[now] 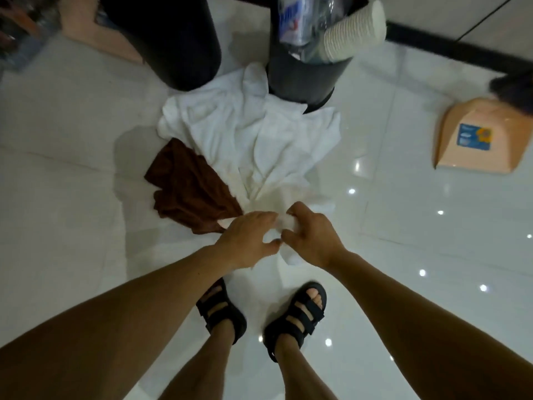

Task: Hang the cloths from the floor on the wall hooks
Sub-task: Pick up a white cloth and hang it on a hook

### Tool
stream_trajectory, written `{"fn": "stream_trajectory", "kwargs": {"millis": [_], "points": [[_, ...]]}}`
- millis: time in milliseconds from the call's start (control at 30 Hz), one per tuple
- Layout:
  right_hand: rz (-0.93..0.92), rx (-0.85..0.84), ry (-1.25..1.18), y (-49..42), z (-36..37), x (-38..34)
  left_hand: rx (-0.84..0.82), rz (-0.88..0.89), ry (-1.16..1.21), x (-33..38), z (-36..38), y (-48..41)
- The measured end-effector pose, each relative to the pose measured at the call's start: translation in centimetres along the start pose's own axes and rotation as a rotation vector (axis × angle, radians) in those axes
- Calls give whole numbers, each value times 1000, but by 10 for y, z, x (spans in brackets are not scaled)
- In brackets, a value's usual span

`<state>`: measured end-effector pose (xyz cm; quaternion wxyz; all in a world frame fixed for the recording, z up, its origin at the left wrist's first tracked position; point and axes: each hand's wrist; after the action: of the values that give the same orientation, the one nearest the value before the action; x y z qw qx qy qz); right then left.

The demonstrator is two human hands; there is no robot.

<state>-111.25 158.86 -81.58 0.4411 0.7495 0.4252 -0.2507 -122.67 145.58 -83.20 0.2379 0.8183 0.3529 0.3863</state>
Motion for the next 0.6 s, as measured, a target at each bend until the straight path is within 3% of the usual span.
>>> {"fn": "stream_trajectory", "kwargs": {"millis": [100, 267, 433, 600], "points": [[-60, 6, 60, 9, -65, -77, 74, -18, 197, 43, -84, 36], [44, -45, 373, 27, -158, -189, 255, -54, 444, 83, -223, 109], [-1, 234, 20, 45, -232, -318, 264, -93, 388, 90, -338, 189], [-283, 428, -327, 67, -268, -458, 329, -115, 341, 73, -434, 268]]}}
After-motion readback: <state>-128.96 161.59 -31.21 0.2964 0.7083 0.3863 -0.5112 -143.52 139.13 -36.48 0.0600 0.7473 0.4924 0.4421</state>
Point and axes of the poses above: each hand's wrist, its own y-axis away from the middle knuckle, its own z-axis out of the palm, x = y × z, and after that the axes turned 12 degrees about -z, right-handed
